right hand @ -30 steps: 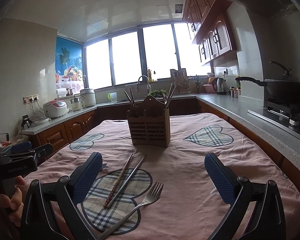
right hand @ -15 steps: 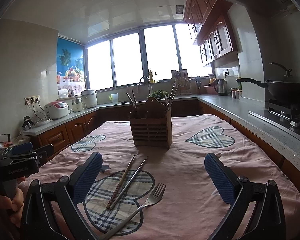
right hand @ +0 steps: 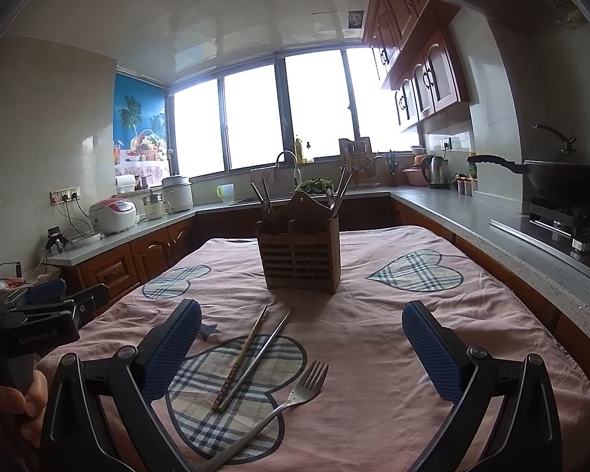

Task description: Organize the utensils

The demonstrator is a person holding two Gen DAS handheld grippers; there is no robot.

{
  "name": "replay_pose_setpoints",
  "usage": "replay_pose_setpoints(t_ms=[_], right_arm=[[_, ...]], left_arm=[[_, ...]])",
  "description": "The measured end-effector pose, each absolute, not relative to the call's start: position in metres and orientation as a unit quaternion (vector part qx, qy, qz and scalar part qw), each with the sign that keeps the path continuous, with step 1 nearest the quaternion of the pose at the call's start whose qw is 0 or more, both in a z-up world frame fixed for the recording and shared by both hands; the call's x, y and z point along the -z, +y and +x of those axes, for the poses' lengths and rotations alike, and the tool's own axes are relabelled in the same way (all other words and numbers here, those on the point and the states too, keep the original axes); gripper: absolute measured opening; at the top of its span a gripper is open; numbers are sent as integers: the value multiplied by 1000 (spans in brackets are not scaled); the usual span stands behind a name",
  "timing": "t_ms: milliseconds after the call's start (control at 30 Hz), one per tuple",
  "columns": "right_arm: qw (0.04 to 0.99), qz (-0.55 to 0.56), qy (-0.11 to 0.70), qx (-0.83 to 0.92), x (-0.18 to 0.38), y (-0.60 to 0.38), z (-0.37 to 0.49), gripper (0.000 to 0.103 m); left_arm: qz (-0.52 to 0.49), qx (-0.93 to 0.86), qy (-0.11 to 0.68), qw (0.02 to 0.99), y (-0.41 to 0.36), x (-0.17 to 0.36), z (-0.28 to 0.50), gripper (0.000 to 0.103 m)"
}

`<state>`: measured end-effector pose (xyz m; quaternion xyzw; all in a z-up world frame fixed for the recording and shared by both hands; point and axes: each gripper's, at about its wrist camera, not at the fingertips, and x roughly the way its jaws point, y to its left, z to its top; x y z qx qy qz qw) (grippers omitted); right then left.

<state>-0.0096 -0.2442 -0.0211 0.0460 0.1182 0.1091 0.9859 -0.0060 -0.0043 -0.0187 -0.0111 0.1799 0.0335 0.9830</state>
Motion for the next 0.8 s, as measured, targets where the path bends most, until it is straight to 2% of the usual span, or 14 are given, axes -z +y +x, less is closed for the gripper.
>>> replay_pose_setpoints(t_ms=[800], right_arm=[[986,46,110,-114,15,-244,-11,103]], left_arm=[[-6,-35,171,985,-4,17,-10,103]])
